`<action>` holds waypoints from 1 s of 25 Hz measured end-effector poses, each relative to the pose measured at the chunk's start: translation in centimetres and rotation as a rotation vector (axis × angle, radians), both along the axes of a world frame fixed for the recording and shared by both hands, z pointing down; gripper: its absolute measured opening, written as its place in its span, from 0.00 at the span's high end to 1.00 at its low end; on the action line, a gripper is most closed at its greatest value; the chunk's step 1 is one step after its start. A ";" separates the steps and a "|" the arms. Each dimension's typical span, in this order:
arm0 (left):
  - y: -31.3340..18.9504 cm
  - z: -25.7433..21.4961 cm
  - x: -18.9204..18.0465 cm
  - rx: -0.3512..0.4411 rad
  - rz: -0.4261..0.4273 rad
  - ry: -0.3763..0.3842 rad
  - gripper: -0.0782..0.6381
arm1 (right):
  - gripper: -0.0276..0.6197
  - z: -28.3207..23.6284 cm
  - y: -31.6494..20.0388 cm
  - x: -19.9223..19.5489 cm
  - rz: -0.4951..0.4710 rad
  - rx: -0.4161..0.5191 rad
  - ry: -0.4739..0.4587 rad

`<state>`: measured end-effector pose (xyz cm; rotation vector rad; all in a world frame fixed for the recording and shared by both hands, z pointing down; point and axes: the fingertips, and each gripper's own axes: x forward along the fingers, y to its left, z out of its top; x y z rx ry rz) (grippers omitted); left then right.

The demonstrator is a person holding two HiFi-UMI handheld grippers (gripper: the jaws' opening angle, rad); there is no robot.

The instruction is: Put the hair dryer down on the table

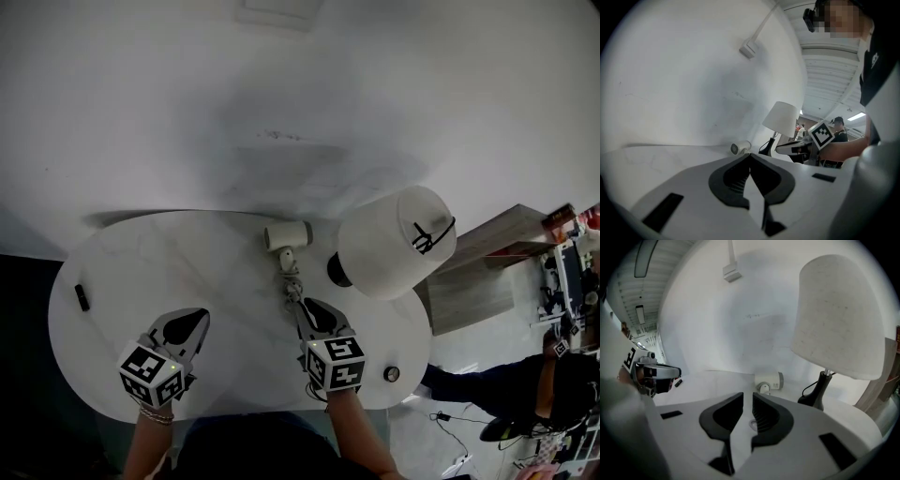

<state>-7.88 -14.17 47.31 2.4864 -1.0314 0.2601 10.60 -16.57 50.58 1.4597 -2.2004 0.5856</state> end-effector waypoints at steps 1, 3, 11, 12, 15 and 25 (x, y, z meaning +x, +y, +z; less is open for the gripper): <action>0.2 -0.2 0.0 0.005 -0.001 0.000 0.87 | 0.85 -0.3 0.2 0.0 -0.001 0.006 -0.001; 0.5 -0.7 0.1 0.016 -0.004 -0.002 0.87 | 0.87 -0.9 0.6 0.2 -0.001 0.018 0.000; 1.1 -3.0 0.6 0.072 -0.011 0.013 0.87 | 0.91 -4.0 1.5 0.2 -0.005 0.087 -0.015; 1.2 -3.3 0.6 0.079 -0.013 0.016 0.87 | 0.91 -4.4 1.7 0.1 -0.011 0.095 -0.016; 1.6 -4.4 0.6 0.096 -0.020 0.035 0.87 | 0.91 -5.8 2.2 -0.1 -0.025 0.123 -0.029; 2.5 -8.8 -0.3 0.174 -0.059 0.090 0.87 | 0.93 -11.5 4.1 -0.6 -0.084 0.244 -0.059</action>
